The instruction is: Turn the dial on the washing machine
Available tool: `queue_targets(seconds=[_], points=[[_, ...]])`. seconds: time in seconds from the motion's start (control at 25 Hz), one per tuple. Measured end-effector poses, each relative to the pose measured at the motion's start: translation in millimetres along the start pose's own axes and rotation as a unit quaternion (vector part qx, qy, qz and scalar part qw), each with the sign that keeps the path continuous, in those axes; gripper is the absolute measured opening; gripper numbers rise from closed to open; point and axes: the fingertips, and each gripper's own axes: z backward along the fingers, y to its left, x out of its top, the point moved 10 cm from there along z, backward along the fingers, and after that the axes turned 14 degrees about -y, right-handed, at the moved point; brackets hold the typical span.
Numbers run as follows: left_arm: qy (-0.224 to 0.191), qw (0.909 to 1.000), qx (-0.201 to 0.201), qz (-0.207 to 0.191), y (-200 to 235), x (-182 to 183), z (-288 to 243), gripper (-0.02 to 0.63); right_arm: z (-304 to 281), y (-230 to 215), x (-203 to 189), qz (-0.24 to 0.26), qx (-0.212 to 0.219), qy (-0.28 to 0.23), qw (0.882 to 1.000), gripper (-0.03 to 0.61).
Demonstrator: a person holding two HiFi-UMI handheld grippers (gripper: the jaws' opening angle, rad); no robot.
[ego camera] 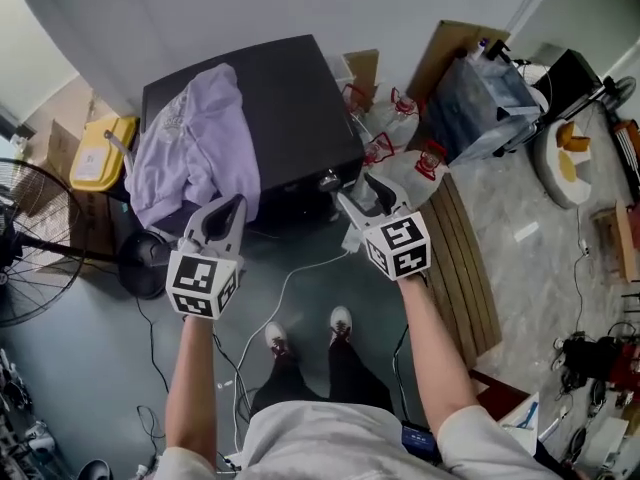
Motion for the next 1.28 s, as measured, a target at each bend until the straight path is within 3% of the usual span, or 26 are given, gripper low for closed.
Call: queue_targets(seconds=[0.32, 0.6, 1.0, 1.28], points=[[0.024, 0.9996, 0.005, 0.014, -11, -50, -10, 0.014, -52, 8, -76, -0.023, -0.011, 0.049, 0.998, 0.262], [0.033, 0.9983, 0.025, 0.040, -13, -87, -9, 0.014, -76, 0, -121, -0.009, -0.023, 0.073, 0.997, 0.273], [0.039, 0.9966, 0.045, 0.057, -17, -120, -8, 0.014, -98, -3, -145, 0.027, -0.034, 0.060, 0.997, 0.282], [0.045, 0.9962, 0.044, 0.060, -19, -130, -3, 0.014, -106, -1, -150, 0.019, -0.063, 0.066, 0.996, 0.282]])
